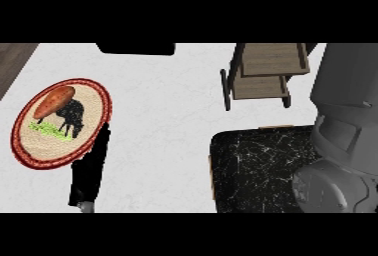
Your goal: Pick the bell pepper from the tray and place it in the tiered basket
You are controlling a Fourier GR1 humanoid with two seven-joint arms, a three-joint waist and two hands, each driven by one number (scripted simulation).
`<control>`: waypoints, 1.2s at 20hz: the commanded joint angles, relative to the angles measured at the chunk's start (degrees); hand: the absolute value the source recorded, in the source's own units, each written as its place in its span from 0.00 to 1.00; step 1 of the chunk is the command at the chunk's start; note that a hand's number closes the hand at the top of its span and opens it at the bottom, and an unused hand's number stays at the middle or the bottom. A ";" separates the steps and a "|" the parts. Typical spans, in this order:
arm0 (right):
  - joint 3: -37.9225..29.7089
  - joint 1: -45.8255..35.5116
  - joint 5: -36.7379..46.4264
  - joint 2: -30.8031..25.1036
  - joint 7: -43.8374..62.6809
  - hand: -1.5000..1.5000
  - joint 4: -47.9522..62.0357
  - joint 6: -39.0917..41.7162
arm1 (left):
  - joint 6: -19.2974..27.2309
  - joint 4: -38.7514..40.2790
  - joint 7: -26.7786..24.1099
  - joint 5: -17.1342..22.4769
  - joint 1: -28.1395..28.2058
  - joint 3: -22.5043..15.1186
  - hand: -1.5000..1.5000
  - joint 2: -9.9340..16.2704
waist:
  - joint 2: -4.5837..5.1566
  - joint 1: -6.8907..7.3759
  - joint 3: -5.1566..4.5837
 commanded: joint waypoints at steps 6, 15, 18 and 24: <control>-0.77 -0.20 -4.56 0.48 3.49 0.00 -0.48 -24.85 | 1.31 2.44 0.06 -1.28 0.62 -0.59 0.50 -1.37 | 0.21 -0.13 -0.25; 8.33 -1.89 17.89 0.58 10.06 0.00 -14.46 -19.41 | 2.06 2.36 1.40 -1.30 1.17 0.30 0.50 -1.35 | -1.22 -3.00 -0.35; 10.18 -2.33 21.12 0.60 11.33 0.00 -22.23 -14.65 | 0.16 0.84 0.83 0.20 4.35 0.94 0.50 0.07 | -1.73 -2.73 -0.31; 19.02 -4.57 25.17 0.60 9.93 0.00 -35.87 0.28 | 0.08 2.28 1.45 0.31 2.50 1.53 0.50 -0.05 | -2.36 -3.24 -0.36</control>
